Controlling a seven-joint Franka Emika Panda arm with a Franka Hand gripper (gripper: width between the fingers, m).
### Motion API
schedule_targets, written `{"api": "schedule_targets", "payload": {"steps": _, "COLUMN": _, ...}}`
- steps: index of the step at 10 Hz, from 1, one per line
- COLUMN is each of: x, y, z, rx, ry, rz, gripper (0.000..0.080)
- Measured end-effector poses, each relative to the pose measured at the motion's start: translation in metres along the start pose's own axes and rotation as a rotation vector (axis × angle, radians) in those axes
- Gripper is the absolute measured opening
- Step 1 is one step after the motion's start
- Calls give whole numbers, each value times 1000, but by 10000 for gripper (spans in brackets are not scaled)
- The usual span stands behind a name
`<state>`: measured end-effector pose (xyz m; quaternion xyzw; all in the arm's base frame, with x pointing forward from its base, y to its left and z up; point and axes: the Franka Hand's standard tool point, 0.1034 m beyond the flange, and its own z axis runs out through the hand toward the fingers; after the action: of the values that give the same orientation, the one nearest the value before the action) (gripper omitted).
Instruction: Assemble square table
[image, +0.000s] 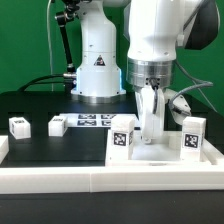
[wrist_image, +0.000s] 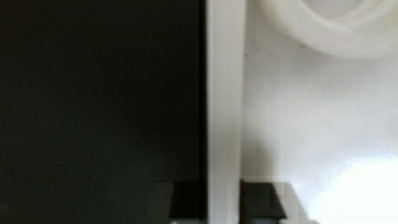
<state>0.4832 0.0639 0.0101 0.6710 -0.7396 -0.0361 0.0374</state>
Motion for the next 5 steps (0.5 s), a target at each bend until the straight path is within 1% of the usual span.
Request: {"api": "schedule_targets", "payload": {"steps": 5, "x": 0, "y": 0, "z": 0, "rx": 0, "ry": 0, "rz": -9, "gripper": 79}}
